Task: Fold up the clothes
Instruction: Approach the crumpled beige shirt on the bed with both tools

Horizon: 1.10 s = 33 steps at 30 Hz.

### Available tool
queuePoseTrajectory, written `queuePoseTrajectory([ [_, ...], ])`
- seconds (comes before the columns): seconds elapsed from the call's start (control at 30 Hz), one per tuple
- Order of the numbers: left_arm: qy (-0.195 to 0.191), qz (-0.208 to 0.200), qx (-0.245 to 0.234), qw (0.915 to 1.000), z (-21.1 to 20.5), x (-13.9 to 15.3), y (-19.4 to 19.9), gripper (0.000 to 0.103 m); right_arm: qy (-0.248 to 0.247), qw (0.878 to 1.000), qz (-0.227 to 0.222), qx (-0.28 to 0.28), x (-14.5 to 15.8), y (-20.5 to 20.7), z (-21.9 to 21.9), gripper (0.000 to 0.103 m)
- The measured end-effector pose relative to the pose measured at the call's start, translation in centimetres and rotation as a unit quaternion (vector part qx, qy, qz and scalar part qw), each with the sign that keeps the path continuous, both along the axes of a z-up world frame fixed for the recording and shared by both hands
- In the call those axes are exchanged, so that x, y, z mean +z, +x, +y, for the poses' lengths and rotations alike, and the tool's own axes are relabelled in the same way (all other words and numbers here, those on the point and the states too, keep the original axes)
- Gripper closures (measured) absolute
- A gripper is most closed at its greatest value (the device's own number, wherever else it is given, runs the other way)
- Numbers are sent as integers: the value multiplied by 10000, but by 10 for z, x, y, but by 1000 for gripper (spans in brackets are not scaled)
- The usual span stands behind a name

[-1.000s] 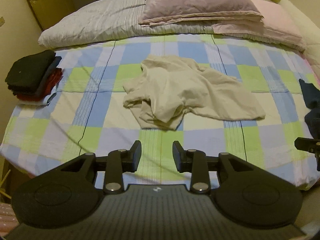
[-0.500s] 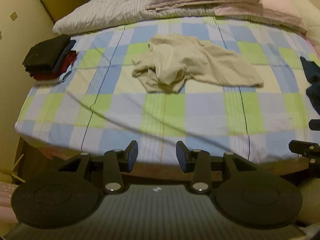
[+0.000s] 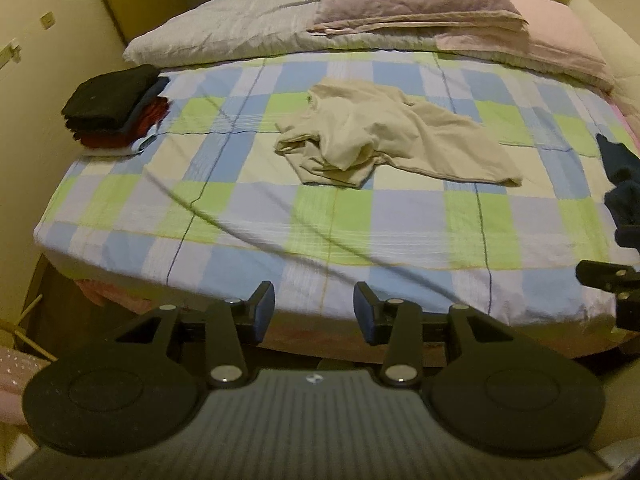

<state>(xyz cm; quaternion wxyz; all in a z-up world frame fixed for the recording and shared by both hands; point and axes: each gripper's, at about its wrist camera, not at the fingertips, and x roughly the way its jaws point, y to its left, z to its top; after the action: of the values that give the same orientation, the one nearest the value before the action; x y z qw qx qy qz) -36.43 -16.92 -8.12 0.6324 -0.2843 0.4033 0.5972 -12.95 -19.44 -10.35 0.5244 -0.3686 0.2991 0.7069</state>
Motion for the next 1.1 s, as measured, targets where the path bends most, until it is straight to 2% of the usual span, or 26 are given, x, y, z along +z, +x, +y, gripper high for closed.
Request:
queuePoseTrajectory([
  [0.27, 50, -128, 214, 9997, 8, 0, -18, 63, 90, 9998, -41, 151, 3, -12, 15, 37],
  [0.53, 38, -218, 307, 9993, 45, -7, -35, 63, 185, 9998, 21, 21, 2, -12, 42, 37],
  [0.87, -70, -424, -8, 9991, 136, -33, -81, 62, 25, 9982, -31, -597, -24, -16, 109, 37],
  [1.1, -226, -559, -400, 9974, 221, -48, -129, 62, -124, 9942, -362, -1000, -42, -52, 175, 37],
])
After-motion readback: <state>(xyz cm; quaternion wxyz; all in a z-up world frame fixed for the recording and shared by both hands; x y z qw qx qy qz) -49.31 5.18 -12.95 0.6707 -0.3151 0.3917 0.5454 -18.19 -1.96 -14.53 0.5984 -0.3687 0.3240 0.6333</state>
